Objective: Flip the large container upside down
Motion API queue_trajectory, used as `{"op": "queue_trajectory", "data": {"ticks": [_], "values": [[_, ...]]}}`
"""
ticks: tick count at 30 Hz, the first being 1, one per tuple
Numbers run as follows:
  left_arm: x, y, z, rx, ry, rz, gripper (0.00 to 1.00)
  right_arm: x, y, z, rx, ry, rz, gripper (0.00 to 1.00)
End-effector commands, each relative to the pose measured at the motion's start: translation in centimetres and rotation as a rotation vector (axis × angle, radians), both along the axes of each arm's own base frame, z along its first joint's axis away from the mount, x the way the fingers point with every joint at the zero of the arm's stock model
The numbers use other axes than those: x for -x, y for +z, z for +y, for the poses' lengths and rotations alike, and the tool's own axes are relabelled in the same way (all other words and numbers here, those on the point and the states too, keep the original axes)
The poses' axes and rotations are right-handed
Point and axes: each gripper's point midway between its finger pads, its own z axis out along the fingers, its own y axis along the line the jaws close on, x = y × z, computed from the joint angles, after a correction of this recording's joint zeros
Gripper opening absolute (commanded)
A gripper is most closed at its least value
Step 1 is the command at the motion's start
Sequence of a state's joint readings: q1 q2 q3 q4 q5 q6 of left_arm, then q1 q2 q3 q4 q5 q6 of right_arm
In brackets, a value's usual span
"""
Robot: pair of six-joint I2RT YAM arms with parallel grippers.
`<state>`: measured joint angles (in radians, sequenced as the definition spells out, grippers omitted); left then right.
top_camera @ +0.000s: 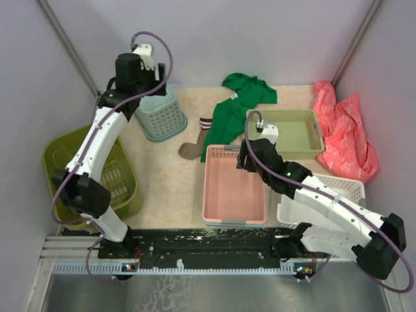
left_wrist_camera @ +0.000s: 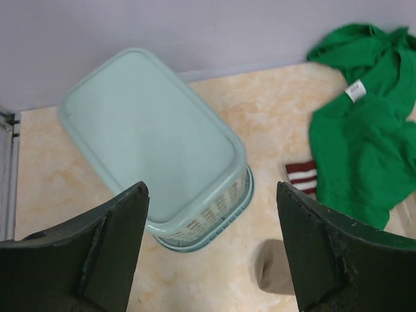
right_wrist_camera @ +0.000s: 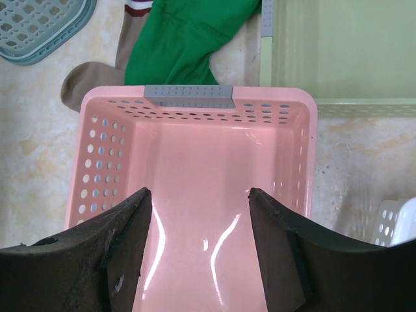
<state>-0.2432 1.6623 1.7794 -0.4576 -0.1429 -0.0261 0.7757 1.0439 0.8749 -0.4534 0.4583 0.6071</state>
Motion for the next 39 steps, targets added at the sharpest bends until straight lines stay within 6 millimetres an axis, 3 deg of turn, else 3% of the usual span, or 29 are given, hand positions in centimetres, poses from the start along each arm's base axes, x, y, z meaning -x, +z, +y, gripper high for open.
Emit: {"op": "queue_trajectory", "data": {"ticks": [1, 8, 15, 22, 27, 35, 39], "values": [[-0.6, -3.9, -2.1, -0.178, -0.095, 0.048, 0.86, -0.8, 1.3, 0.6, -0.048, -0.006, -0.039, 0.62], [-1.7, -7.7, -5.7, -0.224, -0.213, 0.069, 0.78, -0.8, 1.1, 0.4, -0.038, -0.013, -0.038, 0.62], [-4.2, -11.1, -6.5, -0.211, -0.188, 0.12, 0.72, -1.0, 1.3, 0.6, -0.03, -0.006, -0.038, 0.62], [-5.4, -13.9, -6.5, -0.18, -0.125, 0.161, 0.52, -0.9, 1.5, 0.3, -0.025, -0.013, -0.043, 0.62], [-5.6, -14.7, -5.8, -0.164, -0.049, 0.173, 0.36, -0.9, 1.3, 0.2, -0.02, -0.016, -0.041, 0.62], [-6.8, -15.1, -5.2, -0.129, 0.065, 0.167, 0.0, -0.9, 1.1, 0.2, -0.022, -0.017, -0.039, 0.62], [-7.9, -15.6, -4.6, -0.108, 0.141, 0.171, 0.0, -0.7, 1.2, -0.1, -0.02, -0.026, -0.042, 0.62]]}}
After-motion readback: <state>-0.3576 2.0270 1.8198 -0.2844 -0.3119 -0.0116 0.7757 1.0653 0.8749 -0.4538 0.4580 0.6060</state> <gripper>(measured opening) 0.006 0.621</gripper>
